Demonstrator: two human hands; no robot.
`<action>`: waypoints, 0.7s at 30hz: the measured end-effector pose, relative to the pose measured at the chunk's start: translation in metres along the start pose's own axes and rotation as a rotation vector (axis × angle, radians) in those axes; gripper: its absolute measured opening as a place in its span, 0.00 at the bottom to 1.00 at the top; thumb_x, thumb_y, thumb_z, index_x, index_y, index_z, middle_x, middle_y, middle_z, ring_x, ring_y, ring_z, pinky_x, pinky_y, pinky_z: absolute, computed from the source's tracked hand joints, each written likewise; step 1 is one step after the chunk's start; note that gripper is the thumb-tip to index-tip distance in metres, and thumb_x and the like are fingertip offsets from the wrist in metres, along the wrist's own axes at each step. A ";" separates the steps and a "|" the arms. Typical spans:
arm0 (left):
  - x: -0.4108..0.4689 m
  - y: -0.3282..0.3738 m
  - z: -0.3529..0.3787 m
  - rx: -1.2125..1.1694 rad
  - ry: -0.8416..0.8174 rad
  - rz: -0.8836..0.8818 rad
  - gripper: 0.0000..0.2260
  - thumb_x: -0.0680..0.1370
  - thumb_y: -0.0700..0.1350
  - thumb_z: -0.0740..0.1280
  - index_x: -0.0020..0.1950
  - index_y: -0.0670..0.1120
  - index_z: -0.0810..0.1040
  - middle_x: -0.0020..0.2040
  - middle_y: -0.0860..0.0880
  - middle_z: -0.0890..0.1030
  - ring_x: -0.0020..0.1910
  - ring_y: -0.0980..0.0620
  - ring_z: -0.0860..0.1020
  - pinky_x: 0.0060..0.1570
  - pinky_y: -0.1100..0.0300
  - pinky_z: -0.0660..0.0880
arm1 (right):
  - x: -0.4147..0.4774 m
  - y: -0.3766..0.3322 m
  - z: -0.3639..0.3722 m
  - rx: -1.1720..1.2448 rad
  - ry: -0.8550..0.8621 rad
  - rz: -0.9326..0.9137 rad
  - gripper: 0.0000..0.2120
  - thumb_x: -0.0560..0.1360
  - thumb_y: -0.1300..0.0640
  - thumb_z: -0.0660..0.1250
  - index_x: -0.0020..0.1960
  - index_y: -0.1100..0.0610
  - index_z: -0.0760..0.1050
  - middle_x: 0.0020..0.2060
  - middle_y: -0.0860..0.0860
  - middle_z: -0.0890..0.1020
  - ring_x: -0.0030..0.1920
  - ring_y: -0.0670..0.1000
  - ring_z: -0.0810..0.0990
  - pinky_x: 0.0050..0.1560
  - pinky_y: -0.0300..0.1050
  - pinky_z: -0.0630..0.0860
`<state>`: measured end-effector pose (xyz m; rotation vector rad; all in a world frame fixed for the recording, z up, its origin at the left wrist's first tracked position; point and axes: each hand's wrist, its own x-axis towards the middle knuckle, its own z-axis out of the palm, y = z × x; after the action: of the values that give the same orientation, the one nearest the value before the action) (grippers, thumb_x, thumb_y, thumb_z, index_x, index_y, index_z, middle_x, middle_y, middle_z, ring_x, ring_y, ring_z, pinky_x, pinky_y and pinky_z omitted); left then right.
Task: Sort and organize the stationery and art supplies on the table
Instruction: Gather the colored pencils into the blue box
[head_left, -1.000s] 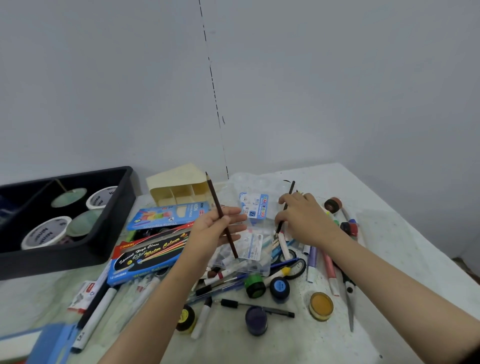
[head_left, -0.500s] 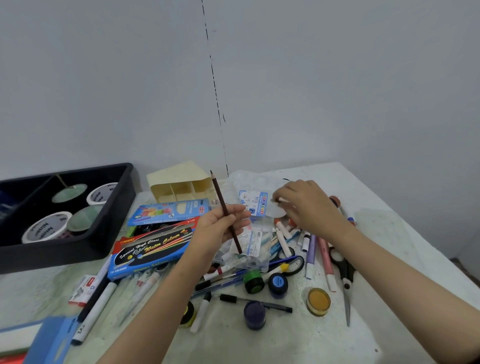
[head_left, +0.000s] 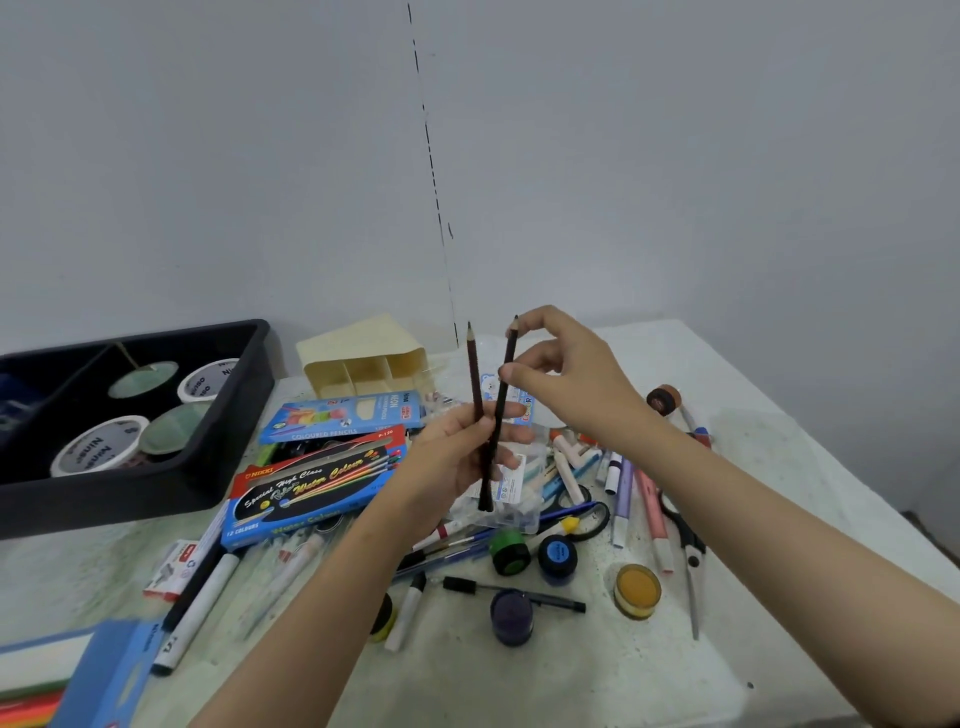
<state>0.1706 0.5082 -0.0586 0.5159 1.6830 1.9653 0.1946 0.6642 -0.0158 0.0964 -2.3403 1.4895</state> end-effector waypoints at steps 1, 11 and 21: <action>-0.002 -0.001 -0.002 0.014 0.005 -0.005 0.12 0.81 0.36 0.54 0.56 0.42 0.76 0.40 0.48 0.82 0.32 0.53 0.75 0.35 0.61 0.71 | -0.001 0.003 0.003 0.009 -0.003 0.012 0.12 0.73 0.58 0.70 0.54 0.51 0.72 0.34 0.46 0.82 0.37 0.45 0.78 0.39 0.32 0.71; -0.020 -0.001 -0.032 -0.106 0.215 -0.025 0.12 0.82 0.35 0.53 0.56 0.42 0.75 0.47 0.45 0.85 0.39 0.48 0.83 0.37 0.57 0.81 | -0.021 0.051 0.021 -0.811 -0.325 0.079 0.32 0.74 0.37 0.62 0.74 0.47 0.58 0.64 0.53 0.73 0.64 0.55 0.70 0.60 0.50 0.67; -0.036 -0.007 -0.058 -0.128 0.359 -0.043 0.12 0.81 0.34 0.53 0.57 0.40 0.75 0.48 0.43 0.84 0.40 0.47 0.84 0.40 0.55 0.81 | -0.032 0.065 0.036 -0.823 -0.381 0.021 0.42 0.67 0.30 0.65 0.75 0.43 0.53 0.67 0.52 0.68 0.65 0.54 0.67 0.63 0.48 0.65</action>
<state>0.1672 0.4414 -0.0736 0.0805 1.7382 2.2145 0.1989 0.6565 -0.0960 0.1463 -3.0695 0.4357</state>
